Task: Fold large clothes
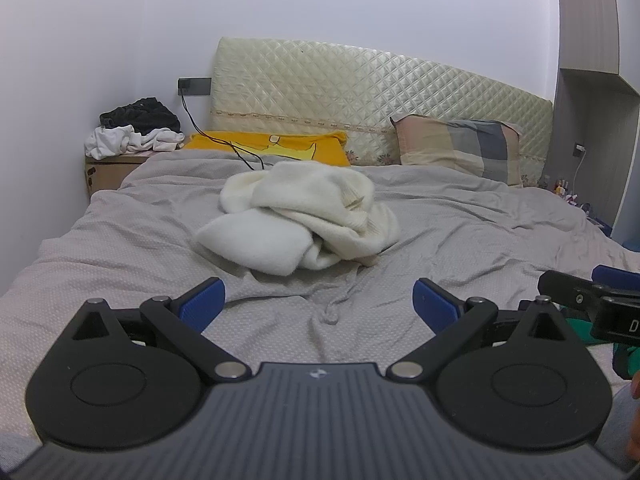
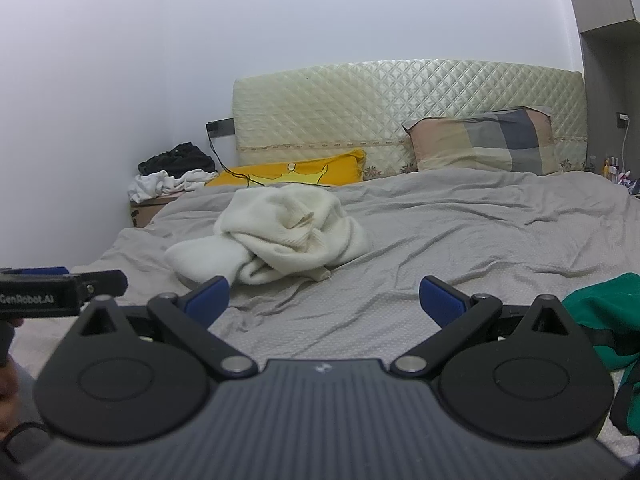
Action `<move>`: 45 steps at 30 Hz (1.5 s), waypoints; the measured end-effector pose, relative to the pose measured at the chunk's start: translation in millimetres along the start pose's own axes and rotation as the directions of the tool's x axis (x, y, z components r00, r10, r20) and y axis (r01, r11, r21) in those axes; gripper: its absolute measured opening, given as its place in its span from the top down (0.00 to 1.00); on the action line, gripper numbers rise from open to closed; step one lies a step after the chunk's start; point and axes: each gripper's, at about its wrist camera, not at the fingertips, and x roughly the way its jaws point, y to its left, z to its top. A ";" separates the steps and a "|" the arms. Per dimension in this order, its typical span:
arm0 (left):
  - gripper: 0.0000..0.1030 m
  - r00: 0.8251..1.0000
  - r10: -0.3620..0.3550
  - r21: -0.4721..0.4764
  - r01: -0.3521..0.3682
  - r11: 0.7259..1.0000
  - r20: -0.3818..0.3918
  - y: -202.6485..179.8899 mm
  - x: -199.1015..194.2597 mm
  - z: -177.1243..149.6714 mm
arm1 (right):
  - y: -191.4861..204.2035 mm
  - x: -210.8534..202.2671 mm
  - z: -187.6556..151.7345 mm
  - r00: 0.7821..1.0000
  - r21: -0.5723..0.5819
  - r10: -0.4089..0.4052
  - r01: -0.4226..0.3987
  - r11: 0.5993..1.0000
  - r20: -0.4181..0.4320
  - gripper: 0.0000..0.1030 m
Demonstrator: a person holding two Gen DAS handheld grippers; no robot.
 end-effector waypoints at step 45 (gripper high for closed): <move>0.01 1.000 -0.010 -0.005 0.010 1.000 -0.030 -4.7 16.9 -1.1 | -5.4 11.4 -2.8 0.999 0.040 0.005 -0.004 0.999 -0.046 0.00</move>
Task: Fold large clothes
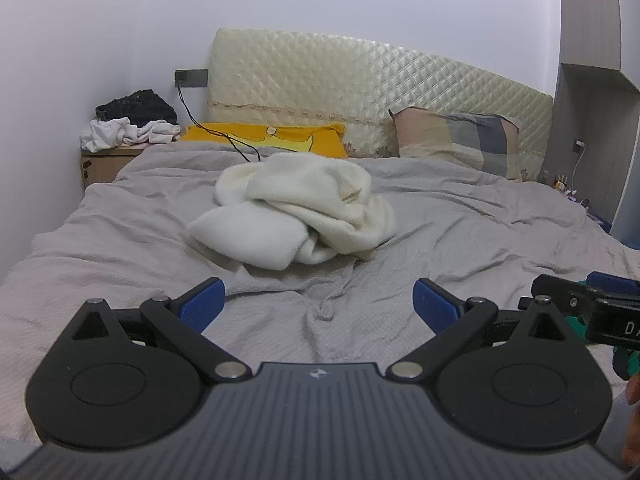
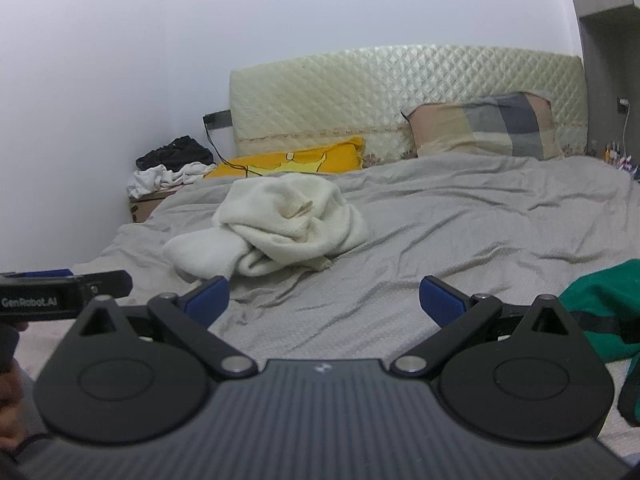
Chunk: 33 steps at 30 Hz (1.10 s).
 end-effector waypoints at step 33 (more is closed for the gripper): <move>0.01 0.999 0.009 0.018 -0.008 1.000 -0.052 21.4 190.8 75.7 | -17.1 157.9 40.0 0.998 0.027 0.005 -0.003 1.000 -0.055 0.00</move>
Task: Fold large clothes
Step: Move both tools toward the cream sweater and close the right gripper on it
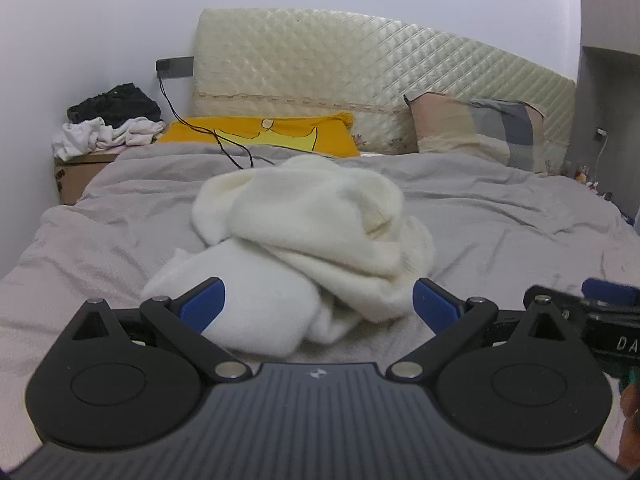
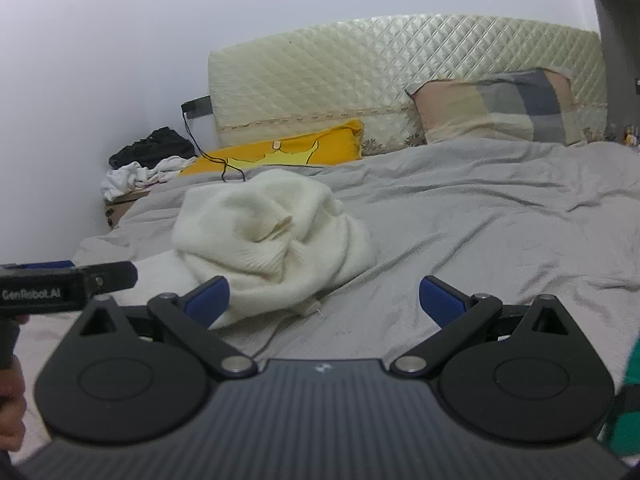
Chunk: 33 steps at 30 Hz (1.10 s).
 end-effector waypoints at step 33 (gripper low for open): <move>0.17 0.994 -0.024 -0.179 0.005 0.984 -0.107 75.2 133.9 -28.7 | 5.8 153.6 -20.3 0.974 0.145 0.215 -0.203 0.968 -0.074 0.92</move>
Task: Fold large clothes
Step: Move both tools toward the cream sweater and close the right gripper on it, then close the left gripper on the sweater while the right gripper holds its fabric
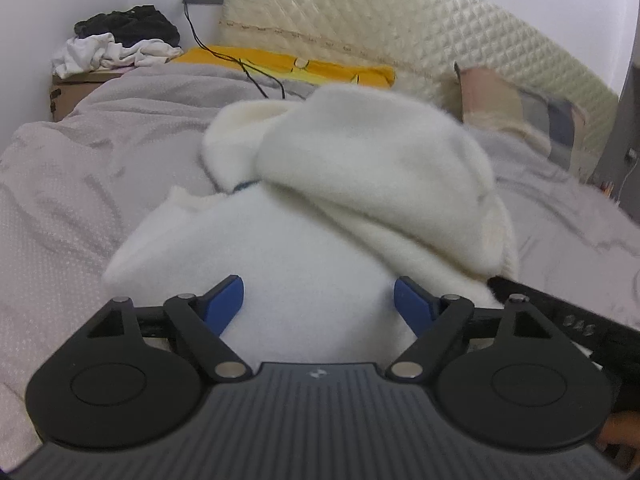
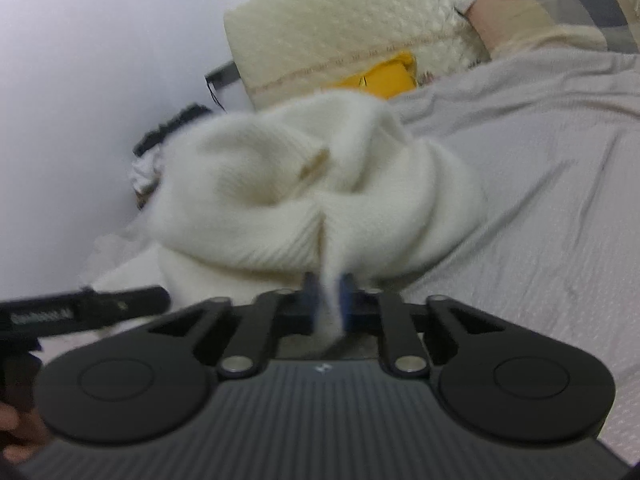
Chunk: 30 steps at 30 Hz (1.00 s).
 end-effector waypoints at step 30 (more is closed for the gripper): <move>0.39 0.980 -0.197 -0.162 0.194 0.968 -0.005 1.3 -21.0 -12.7 | 105.9 -124.2 -44.3 0.979 -0.201 0.119 -0.152 0.968 -0.167 0.97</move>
